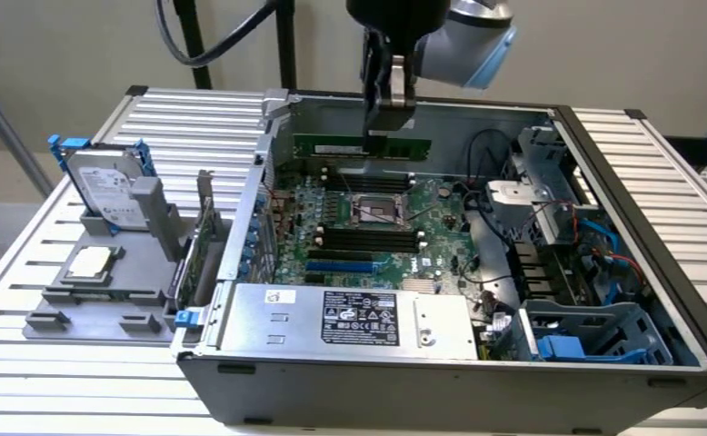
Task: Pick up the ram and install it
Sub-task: 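Pick up the ram and move it above insertion slot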
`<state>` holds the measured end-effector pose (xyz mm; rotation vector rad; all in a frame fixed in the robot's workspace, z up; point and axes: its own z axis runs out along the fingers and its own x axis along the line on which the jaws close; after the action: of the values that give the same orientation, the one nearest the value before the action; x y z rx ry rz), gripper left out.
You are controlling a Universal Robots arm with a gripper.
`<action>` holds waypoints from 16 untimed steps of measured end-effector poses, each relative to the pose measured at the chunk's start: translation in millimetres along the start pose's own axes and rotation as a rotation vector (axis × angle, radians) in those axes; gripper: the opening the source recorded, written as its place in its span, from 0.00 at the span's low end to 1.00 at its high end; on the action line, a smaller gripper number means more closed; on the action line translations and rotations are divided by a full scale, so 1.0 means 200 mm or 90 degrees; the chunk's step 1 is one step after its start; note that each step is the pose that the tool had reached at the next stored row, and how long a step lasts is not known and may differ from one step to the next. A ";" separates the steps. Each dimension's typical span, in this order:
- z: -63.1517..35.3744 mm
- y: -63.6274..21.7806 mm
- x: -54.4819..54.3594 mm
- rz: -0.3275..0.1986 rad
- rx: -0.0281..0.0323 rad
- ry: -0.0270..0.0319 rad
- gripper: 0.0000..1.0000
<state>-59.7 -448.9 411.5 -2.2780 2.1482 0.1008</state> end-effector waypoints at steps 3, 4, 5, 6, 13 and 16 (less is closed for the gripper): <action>0.021 -0.046 -0.01 0.003 0.0002 -0.0001 0.13; 0.027 -0.059 -0.01 0.005 0.0003 -0.0002 0.13; 0.033 -0.069 -0.01 0.008 0.0004 -0.0004 0.13; 0.038 -0.077 -0.01 0.011 0.0006 -0.0005 0.13; 0.062 -0.103 -0.03 0.029 0.0016 -0.0012 0.13; 0.064 -0.105 -0.05 0.033 0.0018 -0.0012 0.13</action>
<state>-39.8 -437.4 398.4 -2.2198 2.2060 0.1003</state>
